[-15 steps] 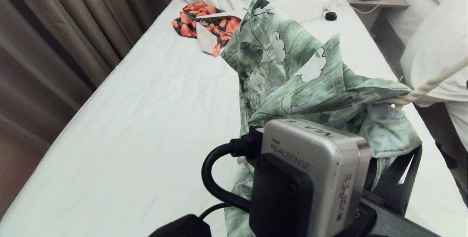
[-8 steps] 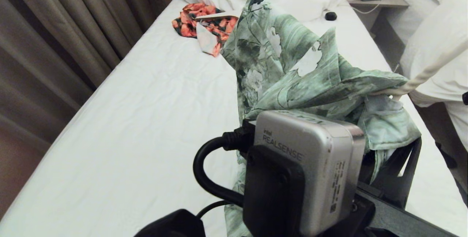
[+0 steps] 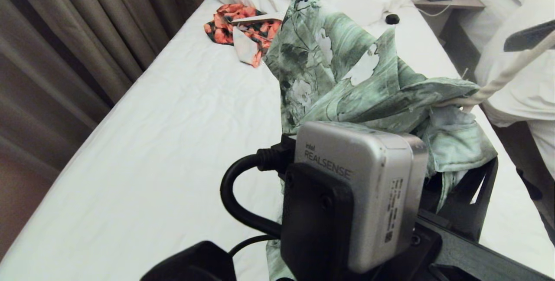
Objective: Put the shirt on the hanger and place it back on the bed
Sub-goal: Take the clothes hanger out of the clothes
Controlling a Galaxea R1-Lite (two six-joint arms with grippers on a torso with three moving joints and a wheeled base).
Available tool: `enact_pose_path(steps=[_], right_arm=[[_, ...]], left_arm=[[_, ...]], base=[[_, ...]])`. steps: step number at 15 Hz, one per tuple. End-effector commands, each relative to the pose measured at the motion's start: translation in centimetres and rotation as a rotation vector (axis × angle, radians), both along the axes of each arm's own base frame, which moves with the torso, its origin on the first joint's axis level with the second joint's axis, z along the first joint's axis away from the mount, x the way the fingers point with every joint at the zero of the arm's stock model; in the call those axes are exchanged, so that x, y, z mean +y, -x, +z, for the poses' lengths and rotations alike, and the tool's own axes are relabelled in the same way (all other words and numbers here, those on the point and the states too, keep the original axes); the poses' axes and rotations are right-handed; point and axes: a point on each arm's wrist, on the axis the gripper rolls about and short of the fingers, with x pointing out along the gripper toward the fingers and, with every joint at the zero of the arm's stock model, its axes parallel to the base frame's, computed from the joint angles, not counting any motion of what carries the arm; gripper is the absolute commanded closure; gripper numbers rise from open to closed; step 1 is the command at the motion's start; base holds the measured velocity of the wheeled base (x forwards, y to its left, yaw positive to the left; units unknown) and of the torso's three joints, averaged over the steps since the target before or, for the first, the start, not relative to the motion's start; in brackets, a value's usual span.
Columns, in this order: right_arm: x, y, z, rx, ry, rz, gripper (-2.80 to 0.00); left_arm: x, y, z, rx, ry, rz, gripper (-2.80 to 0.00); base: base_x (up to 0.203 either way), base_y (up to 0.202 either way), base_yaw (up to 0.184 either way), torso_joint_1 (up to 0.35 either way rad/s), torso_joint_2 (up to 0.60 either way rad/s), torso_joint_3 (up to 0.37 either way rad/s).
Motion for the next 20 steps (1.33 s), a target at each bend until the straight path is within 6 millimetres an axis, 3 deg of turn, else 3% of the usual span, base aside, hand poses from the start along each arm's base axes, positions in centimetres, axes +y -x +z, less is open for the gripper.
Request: enact_pose_path(steps=[1, 8, 14, 15, 20], right_arm=[[0.4, -0.9, -0.4, 0.016, 0.001, 0.026, -2.8], [1.9, -0.9, -0.5, 0.025, -0.011, 0.143, -2.8], [5.8, -3.0, -0.3, -0.009, -0.048, 0.239, -2.8], [6.4, -3.2, -0.5, -0.007, -0.039, 0.232, 0.0], [7.9, -3.5, 0.5, 0.036, -0.063, 0.254, 0.0]], left_arm=[[0.0, 0.0, 0.1, 0.001, 0.01, 0.002, 0.0], [-0.2, -0.2, -0.2, 0.002, 0.0, 0.006, 0.0], [0.3, -0.1, 0.5, 0.0, 0.022, 0.012, 0.0], [0.7, -0.2, 0.9, -0.002, 0.033, 0.017, 0.0], [0.6, -0.3, 0.7, -0.001, 0.027, 0.019, 0.0]], base=[[0.0, 0.0, 0.0, 0.0, 0.0, 0.0], [0.0, 0.0, 0.0, 0.0, 0.0, 0.0], [0.0, 0.0, 0.0, 0.0, 0.0, 0.0], [0.0, 0.0, 0.0, 0.0, 0.0, 0.0], [0.0, 0.0, 0.0, 0.0, 0.0, 0.0]])
